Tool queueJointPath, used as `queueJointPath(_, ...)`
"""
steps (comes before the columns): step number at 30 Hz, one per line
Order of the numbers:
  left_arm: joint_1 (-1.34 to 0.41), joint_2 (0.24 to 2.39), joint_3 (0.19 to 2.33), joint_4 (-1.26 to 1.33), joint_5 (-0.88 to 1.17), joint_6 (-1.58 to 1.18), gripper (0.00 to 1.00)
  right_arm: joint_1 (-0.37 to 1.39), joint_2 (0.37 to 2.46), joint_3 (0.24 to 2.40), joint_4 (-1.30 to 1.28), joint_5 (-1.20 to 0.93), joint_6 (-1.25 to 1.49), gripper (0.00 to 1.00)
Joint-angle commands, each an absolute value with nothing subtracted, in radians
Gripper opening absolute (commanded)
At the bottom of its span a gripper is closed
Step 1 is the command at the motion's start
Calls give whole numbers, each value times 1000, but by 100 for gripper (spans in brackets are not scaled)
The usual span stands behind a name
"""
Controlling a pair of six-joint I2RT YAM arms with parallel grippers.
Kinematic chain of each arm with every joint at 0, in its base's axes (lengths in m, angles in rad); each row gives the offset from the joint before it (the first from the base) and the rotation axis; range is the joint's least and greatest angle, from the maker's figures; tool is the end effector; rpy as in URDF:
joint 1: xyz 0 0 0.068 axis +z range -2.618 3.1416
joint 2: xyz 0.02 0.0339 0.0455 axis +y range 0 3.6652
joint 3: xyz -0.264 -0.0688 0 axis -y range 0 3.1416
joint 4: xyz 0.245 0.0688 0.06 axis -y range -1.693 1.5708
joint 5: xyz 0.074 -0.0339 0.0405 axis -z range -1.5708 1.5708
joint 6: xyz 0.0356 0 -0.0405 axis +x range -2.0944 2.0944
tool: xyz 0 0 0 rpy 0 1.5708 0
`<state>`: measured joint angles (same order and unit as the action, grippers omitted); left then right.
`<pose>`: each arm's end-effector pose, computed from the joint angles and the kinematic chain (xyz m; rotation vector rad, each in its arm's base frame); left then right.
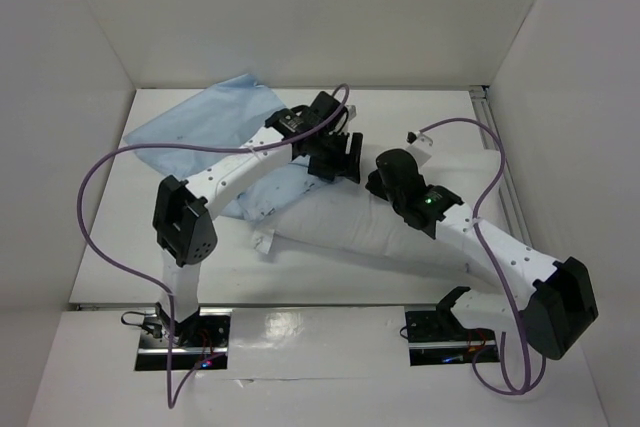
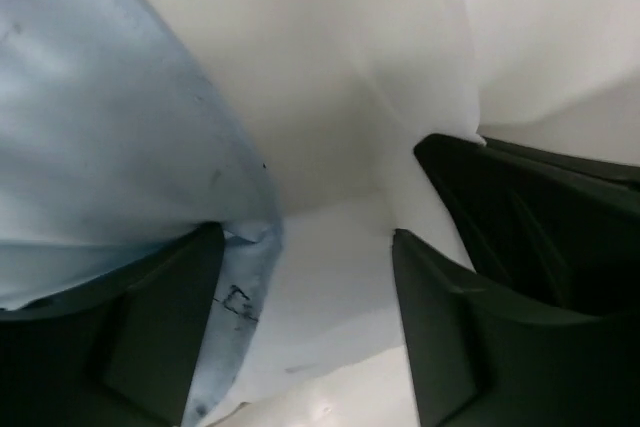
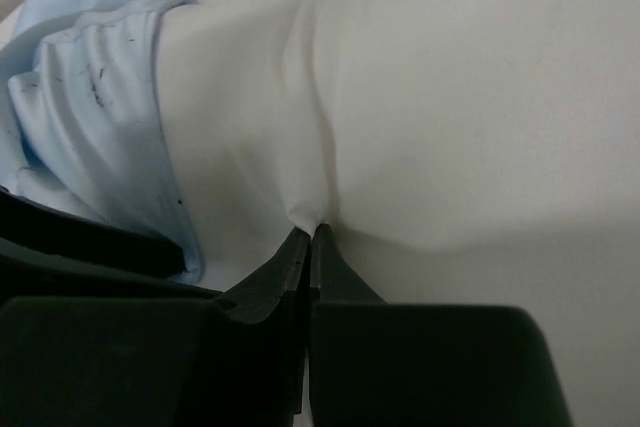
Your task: Put the pillow into the pillowcase
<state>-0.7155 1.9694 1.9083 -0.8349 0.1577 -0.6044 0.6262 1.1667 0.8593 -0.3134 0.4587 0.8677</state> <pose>0.3276 -0.2921 0.3165 0.2170 2.6004 -0.7238 0.2151 0.1361 0.2777 0.5099 2.0815 0.3789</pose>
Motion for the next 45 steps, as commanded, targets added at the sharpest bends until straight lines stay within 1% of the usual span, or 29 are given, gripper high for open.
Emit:
queueJointPath(1,-715,1904,1930,-890,-19,-531,84,629,1177,859,-281,479,894,0)
queueJointPath(2,-715,1861,1930,-890,-43,-519,84,629,1189,859,-281,479,882,0)
queueJointPath(3,-715,1836,1930,-890,-72,-505,88,629,1198,871,-281,479,882,0)
queueJointPath(4,-715,1809,1921,-890,-98,-496,88,629,1198,871,-281,469,870,0)
queueJointPath(6,-715,1716,1882,-890,-191,-495,91,620,1207,881,-281,469,870,0)
queueJointPath(8,-715,1651,1843,-881,-259,-486,91,620,1207,881,-281,451,861,0)
queueJointPath(11,-715,1540,1737,-854,-291,-497,91,620,1207,881,-290,439,861,0)
queueJointPath(12,-715,1519,1706,-854,-346,-514,91,620,1207,881,-290,439,861,0)
queueJointPath(14,-715,1442,1580,-854,-414,-586,88,611,1207,871,-290,428,850,0)
queueJointPath(15,-715,1412,1466,-854,-466,-644,85,611,1207,871,-290,417,839,0)
queueJointPath(16,-715,1375,1403,-854,-482,-669,85,611,1207,871,-299,417,839,0)
queueJointPath(18,-715,1263,1272,-784,-494,-702,83,611,1207,884,-299,394,830,0)
queueJointPath(19,-715,1226,1155,-758,-494,-718,83,611,1207,884,-299,394,830,0)
queueJointPath(22,-733,1114,992,-645,-476,-769,82,611,1226,894,-287,385,819,0)
queueJointPath(24,-742,1086,936,-563,-466,-769,80,611,1236,894,-287,385,809,0)
queueJointPath(30,-742,1100,871,-537,-485,-818,73,611,1259,923,-296,376,790,0)
queueJointPath(33,-742,1126,861,-526,-497,-839,73,611,1259,923,-296,376,790,0)
queueJointPath(36,-742,1146,861,-517,-552,-850,67,611,1259,923,-296,376,790,0)
queueJointPath(37,-742,1155,870,-517,-564,-850,60,611,1259,923,-305,376,790,0)
queueJointPath(40,-742,1164,879,-517,-577,-850,46,611,1249,923,-305,385,790,0)
queueJointPath(41,-742,1164,890,-517,-577,-850,31,611,1249,923,-314,385,790,0)
queueJointPath(43,-742,1173,890,-526,-551,-850,7,611,1249,923,-314,385,790,0)
queueJointPath(44,-742,1173,899,-526,-540,-850,0,611,1240,923,-314,394,790,0)
queueJointPath(45,-742,1173,908,-526,-523,-841,0,611,1239,923,-314,394,790,0)
